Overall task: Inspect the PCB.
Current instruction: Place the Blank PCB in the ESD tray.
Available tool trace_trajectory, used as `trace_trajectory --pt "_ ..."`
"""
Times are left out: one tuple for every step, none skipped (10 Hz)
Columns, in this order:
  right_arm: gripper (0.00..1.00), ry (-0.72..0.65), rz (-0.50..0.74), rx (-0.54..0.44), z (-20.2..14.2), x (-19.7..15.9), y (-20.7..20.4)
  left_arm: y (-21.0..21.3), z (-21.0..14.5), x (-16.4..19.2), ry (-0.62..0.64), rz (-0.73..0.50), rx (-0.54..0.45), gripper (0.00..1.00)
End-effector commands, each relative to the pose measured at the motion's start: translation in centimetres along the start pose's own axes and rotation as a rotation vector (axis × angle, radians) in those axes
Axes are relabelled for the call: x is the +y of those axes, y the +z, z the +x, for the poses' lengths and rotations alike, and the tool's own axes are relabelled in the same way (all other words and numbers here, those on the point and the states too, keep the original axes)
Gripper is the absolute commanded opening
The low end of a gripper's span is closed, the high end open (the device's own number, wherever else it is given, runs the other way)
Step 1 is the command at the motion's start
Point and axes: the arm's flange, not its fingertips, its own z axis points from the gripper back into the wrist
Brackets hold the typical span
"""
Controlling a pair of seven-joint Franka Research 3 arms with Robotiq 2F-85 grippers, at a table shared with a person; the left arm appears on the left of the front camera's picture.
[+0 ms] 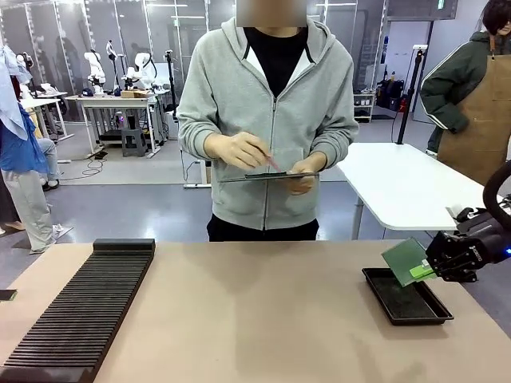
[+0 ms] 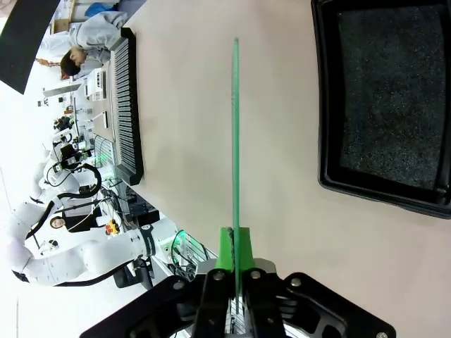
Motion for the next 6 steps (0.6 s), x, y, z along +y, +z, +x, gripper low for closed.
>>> trace_trajectory --pt "0.03 0.043 -0.087 -0.05 1.4 -0.9 -1.3 0.1 -0.1 -0.1 0.003 0.004 0.004 1.0" --pt "0.03 0.043 -0.084 -0.047 2.3 -1.5 -2.3 0.1 -0.1 -0.1 0.003 0.004 0.004 1.0" --pt "0.03 0.047 -0.083 -0.007 2.6 -1.7 -3.1 0.1 -0.1 -0.1 0.003 0.004 0.004 1.0" --pt "0.03 0.05 -0.089 -0.01 2.9 -1.8 -3.9 0.1 -0.1 -0.1 0.003 0.004 0.004 1.0" --pt "0.03 0.055 -0.113 -0.007 3.3 -2.1 -4.6 0.1 -0.1 -0.1 0.003 0.004 0.004 1.0" --pt "0.03 0.063 -0.129 0.004 3.8 -2.5 -5.0 0.1 -0.1 -0.1 0.003 0.004 0.004 1.0"
